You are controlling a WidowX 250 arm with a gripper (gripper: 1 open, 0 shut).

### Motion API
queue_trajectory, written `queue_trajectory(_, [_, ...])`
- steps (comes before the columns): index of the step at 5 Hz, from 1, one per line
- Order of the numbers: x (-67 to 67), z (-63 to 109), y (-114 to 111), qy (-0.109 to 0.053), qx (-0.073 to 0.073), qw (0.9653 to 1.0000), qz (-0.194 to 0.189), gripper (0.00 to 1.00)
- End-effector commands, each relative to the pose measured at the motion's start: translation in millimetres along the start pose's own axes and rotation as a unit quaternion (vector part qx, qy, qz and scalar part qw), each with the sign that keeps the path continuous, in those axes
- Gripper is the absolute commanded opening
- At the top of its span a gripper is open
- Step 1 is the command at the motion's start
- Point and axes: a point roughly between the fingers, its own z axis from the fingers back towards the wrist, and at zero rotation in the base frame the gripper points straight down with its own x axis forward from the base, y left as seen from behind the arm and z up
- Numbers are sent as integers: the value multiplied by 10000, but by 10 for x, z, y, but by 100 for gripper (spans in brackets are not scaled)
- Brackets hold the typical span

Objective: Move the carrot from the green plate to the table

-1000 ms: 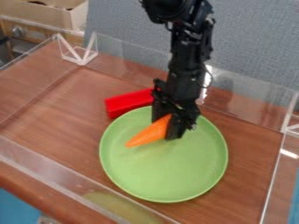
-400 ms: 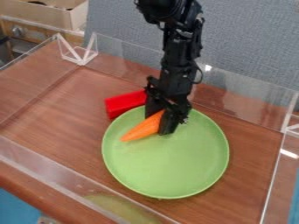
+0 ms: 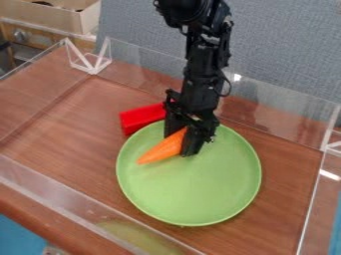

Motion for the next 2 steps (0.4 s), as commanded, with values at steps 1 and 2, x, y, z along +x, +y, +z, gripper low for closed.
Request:
queue_trajectory(1, [27, 439, -53, -459, 197, 9987, 48, 0])
queue_trajectory(2, [61, 405, -110, -434, 167, 9987, 208, 0])
